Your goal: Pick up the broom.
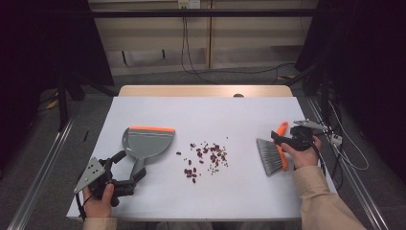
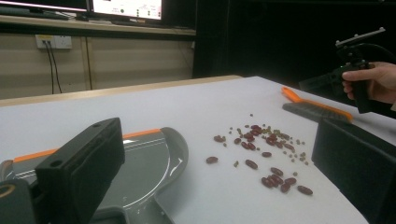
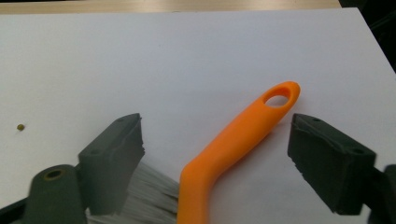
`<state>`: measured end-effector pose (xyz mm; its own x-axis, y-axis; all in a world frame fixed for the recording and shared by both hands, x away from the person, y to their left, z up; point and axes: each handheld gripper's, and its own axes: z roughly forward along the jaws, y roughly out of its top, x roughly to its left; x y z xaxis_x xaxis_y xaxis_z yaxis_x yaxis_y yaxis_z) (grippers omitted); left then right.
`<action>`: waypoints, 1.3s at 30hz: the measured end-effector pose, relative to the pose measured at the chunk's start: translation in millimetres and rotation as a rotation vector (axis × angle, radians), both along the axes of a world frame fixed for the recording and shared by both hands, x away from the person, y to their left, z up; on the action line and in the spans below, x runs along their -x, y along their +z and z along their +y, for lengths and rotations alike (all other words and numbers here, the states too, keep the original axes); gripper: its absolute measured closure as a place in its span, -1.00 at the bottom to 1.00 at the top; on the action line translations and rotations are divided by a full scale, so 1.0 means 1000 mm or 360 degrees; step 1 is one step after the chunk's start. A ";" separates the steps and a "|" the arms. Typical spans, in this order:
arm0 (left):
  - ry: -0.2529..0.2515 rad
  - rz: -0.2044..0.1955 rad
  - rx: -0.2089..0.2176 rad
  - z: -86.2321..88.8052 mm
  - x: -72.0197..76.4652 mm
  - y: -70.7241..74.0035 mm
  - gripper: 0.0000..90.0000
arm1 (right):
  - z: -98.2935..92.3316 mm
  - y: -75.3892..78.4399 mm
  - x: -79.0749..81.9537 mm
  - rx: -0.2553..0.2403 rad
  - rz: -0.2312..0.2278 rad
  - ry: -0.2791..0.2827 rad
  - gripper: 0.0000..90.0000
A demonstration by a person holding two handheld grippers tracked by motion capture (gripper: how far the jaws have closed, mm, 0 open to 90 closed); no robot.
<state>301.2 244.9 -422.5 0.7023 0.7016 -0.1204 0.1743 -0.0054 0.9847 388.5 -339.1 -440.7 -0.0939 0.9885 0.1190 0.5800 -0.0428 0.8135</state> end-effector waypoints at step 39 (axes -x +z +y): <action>-0.0001 0.0007 0.0014 0.002 -0.001 -0.001 -0.95 | 0.017 -0.009 -0.046 0.0097 0.0443 -0.0015 0.19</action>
<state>302.5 246.7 -423.1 0.7024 0.6999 -0.1297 0.1789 0.0029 0.9839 434.4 -322.4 -449.7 -0.0567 0.9952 0.0793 0.7813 -0.0052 0.6241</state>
